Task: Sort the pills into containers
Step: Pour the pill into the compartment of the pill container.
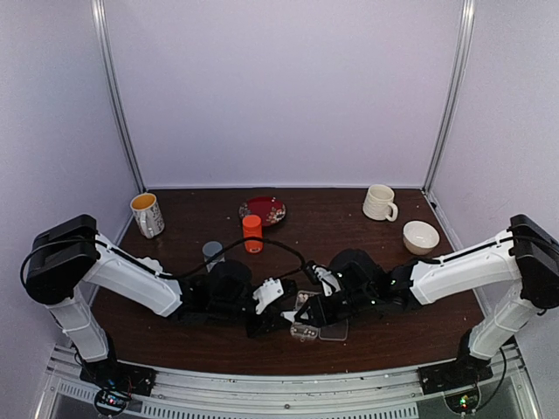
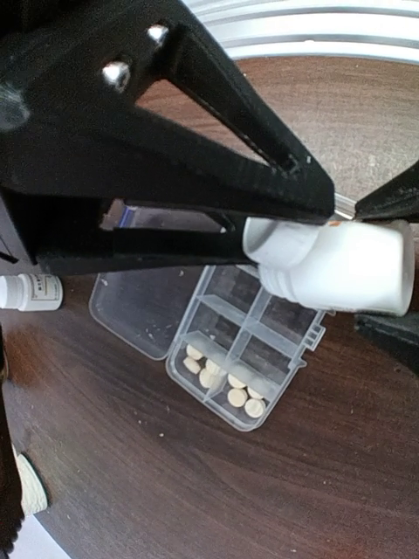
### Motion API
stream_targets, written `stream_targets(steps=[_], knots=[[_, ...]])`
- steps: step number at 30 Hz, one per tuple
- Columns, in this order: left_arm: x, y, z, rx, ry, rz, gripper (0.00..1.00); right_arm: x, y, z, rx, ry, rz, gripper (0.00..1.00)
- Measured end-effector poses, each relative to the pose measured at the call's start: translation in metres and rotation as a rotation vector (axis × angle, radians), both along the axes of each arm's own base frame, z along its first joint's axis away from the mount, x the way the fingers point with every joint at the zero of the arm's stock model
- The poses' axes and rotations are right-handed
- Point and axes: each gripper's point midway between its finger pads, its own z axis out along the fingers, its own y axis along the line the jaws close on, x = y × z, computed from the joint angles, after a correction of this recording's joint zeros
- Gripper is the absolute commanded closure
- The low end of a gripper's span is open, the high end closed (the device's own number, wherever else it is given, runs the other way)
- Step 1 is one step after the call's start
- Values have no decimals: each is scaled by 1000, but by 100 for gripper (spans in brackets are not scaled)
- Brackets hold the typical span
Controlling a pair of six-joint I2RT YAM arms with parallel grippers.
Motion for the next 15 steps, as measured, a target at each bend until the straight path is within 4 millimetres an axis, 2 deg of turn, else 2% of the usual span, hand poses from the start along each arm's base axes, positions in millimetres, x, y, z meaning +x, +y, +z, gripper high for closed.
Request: stream_targets(steps=[8,12,15], knots=[[2,-3,4,-3,-1,0,100,2,3,20,52,-31,1,100],[1,-1,1,10,6,0,100,2,3,14,41,-23,1,100],[0,-1,0,13,11,3,100,0,1,-1,0,1,1,100]])
